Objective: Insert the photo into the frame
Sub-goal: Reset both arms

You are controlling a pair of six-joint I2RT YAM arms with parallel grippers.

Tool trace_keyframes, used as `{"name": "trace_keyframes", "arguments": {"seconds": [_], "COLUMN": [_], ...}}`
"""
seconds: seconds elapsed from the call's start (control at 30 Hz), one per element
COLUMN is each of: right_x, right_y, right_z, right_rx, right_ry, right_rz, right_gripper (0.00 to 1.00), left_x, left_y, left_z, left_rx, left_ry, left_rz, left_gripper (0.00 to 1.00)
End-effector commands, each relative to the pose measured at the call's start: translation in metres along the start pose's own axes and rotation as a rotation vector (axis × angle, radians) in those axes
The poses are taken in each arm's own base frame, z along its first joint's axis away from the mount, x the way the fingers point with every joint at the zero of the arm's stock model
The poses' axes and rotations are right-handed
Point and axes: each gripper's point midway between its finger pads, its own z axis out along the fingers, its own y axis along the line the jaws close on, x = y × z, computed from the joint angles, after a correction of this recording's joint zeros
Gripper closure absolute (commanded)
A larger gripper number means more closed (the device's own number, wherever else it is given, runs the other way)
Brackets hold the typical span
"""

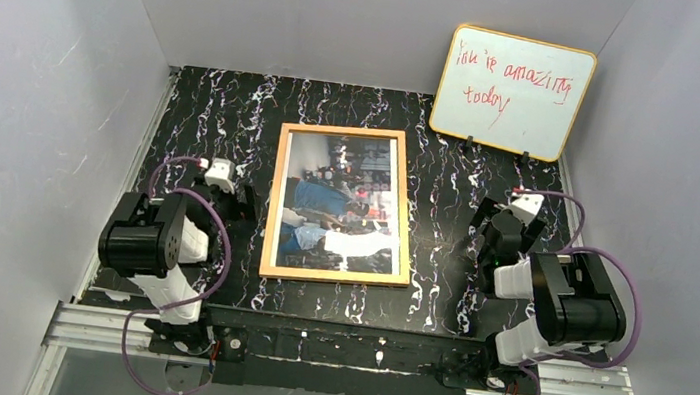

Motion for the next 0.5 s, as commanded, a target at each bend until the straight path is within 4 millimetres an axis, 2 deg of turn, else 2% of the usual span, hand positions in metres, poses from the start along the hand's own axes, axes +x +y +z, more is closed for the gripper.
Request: {"name": "trace_keyframes", "arguments": {"seconds": [0.0, 0.03, 0.1, 0.13, 0.23, 0.47], "right_x": [-0.019, -0.019, -0.01, -0.012, -0.004, -0.006], "right_y": [0.031, 0.031, 0.034, 0.037, 0.036, 0.034], "right_z": [0.0, -0.001, -0.004, -0.002, 0.007, 0.006], "right_rx": [-0.186, -0.195, -0.265, -0.301, -0.314, -0.313], "right_ry": [-0.099, -0.099, -0.076, -0.106, -0.036, -0.048], "right_rz": [-0.044, -0.045, -0.03, -0.027, -0.016, -0.013], "right_gripper": [0.01, 0.01, 0.01, 0.01, 0.01, 0.01], "left_x": [-0.011, -0.009, -0.002, -0.005, -0.004, -0.004], "left_y": [-0.019, -0.024, -0.018, -0.015, -0.014, -0.014], "left_z": [-0.008, -0.008, -0.002, 0.003, 0.003, 0.003], "left_rx": [-0.022, -0.024, -0.056, -0.07, -0.07, -0.074], "left_ry": [-0.136, -0.121, -0.062, -0.063, -0.051, -0.054], "left_rz": [0.178, 0.198, 0.194, 0.176, 0.171, 0.17], "left_gripper": [0.02, 0.02, 0.02, 0.02, 0.02, 0.02]}}
